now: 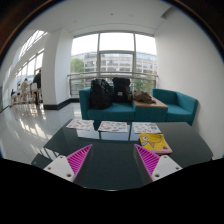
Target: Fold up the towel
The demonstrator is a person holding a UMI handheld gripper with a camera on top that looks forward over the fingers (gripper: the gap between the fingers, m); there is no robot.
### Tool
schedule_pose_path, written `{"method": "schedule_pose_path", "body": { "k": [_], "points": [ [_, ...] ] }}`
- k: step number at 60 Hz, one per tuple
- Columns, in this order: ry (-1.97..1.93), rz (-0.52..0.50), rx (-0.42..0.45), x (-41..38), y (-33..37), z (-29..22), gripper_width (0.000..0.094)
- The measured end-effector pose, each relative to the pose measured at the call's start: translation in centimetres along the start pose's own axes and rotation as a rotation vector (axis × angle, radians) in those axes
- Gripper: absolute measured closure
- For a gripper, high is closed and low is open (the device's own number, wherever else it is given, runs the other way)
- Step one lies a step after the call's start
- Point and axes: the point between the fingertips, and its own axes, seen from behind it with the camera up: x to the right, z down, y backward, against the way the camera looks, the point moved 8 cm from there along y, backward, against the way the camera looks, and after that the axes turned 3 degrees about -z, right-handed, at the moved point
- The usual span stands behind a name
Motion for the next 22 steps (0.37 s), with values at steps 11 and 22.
{"method": "schedule_pose_path", "body": {
  "k": [11, 22],
  "points": [
    [0.008, -0.008, 0.0, -0.5, 1.0, -0.1, 0.0108],
    [-0.008, -0.023, 0.001, -0.8, 1.1, -0.3, 0.0105]
  ]
}}
